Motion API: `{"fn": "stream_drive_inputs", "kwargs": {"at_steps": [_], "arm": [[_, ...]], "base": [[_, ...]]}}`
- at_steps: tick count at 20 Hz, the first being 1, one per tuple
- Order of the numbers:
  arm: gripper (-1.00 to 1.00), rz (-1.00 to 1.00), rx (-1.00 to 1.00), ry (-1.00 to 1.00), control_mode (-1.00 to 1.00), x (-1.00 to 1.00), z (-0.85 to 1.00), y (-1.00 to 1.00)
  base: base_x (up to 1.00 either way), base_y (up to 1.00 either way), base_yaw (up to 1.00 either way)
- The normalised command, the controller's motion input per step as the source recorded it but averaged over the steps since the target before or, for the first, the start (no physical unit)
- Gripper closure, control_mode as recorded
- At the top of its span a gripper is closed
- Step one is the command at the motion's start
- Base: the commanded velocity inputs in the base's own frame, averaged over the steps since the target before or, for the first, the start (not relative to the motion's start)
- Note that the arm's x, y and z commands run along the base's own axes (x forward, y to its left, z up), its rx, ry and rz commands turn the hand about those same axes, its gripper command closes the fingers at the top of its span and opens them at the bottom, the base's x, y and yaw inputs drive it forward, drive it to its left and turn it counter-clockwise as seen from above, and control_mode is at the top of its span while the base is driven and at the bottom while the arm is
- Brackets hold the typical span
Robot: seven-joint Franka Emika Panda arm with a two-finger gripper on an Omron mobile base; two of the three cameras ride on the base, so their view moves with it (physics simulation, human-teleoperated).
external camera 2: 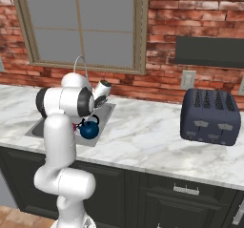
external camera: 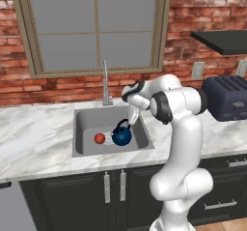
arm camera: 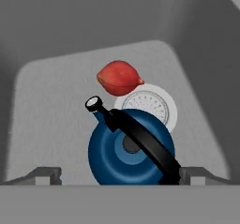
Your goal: Open the cabinet, pick the kettle from the cabinet, and place it in the sink.
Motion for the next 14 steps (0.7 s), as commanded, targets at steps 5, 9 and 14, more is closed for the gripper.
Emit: {"fn": "stream_drive_inputs", "kwargs": {"at_steps": [5, 9, 14], "arm": [[-1.0, -0.04, -0.18, 0.03, -1.0, -0.25, 0.35, -0.16], [-1.0, -0.03, -0.12, 0.09, -1.0, -0.21, 0.41, -0.11], [-1.0, -0.04, -0.11, 0.07, -1.0, -0.28, 0.39, -0.13]], "base": [[0.0, 0.0, 0.0], [0.0, 0.0, 0.0], [0.0, 0.0, 0.0]]}}
